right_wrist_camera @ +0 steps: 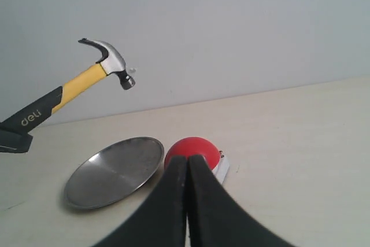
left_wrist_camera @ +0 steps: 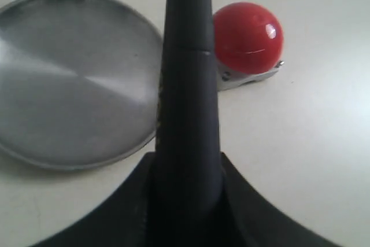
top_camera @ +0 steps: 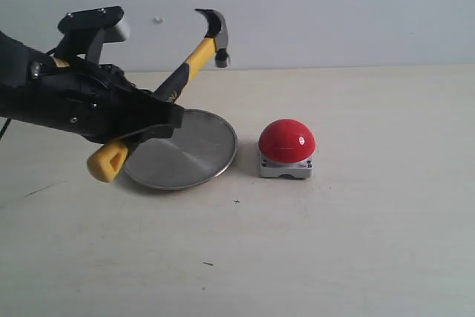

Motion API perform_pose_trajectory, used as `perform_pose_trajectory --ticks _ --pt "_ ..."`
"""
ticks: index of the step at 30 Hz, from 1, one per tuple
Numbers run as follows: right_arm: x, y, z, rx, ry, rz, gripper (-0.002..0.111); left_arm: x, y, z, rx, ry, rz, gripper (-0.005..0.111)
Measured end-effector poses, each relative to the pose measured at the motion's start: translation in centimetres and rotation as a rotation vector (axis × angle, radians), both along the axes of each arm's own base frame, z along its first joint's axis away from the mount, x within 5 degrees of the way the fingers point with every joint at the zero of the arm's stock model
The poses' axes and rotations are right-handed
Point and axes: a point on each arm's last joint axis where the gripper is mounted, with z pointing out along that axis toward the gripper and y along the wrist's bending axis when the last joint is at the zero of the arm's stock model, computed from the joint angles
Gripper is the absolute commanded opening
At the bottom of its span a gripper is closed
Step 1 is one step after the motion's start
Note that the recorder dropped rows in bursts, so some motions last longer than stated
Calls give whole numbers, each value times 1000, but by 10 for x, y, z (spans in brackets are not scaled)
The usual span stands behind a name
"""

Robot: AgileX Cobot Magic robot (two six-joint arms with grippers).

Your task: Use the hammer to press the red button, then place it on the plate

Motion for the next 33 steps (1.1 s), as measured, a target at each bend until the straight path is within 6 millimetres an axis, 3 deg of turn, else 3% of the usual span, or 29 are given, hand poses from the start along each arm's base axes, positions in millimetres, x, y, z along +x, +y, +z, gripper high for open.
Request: perform_pose_trajectory --ticks 5,14,23,30,33 --pt "0 0 0 0 0 0 0 16 37 -1 -53 87 55 0" --pt "0 0 0 0 0 0 0 26 49 13 -443 -42 -17 0" --pt "0 0 0 0 0 0 0 42 56 -41 -394 50 57 0" --pt "0 0 0 0 0 0 0 44 62 -48 -394 63 70 0" --pt "0 0 0 0 0 0 0 44 69 -56 -382 108 156 0"
